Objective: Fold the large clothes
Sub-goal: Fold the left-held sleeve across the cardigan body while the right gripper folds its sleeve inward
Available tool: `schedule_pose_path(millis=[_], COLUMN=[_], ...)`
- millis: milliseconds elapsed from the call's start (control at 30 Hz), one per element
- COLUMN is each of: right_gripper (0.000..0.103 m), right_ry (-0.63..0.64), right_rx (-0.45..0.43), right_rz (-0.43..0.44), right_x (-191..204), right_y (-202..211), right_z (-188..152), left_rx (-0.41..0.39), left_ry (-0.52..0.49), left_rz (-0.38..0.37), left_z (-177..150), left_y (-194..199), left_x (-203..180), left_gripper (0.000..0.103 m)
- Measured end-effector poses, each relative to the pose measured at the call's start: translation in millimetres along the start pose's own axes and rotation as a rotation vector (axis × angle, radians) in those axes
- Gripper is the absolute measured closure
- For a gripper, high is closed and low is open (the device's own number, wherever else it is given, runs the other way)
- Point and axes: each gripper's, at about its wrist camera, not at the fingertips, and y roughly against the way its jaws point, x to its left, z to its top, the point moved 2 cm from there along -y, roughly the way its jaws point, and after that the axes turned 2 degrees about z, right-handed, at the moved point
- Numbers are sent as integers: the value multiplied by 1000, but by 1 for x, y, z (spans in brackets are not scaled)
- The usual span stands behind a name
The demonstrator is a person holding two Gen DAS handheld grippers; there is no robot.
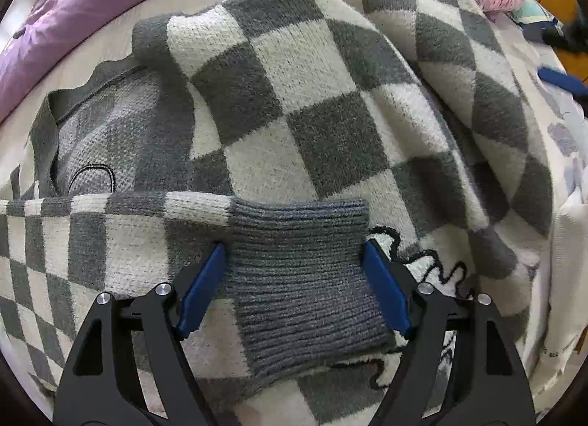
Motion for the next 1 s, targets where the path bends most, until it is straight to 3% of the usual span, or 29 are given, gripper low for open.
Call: schedule_pose_path(millis=[167, 367, 433, 500, 733, 800, 1000], right_gripper=[47, 47, 80, 91, 92, 92, 92], right_ry=[-2, -79, -93, -95, -64, -48, 131], right_rx=[-3, 30, 30, 19, -141, -178, -241], right_rz=[5, 81, 124, 125, 148, 153, 155], right_x=[5, 0, -1, -2, -1, 4, 59], right_y=[-21, -53, -55, -52, 9, 28, 74], right_z=[24, 35, 33, 30, 22, 18, -8], left_rx=[-16, -24, -26, -24, 6, 7, 7], left_ry=[-23, -29, -34, -35, -47, -38, 148], left_rz=[27, 24, 20, 14, -7, -27, -249], left_z=[1, 0, 0, 0, 5, 8, 15], left_y=[-6, -8, -8, -5, -6, -4, 25], left_x=[-6, -11, -11, -6, 0, 3, 52], left_gripper=[25, 25, 25, 25, 24, 23, 22])
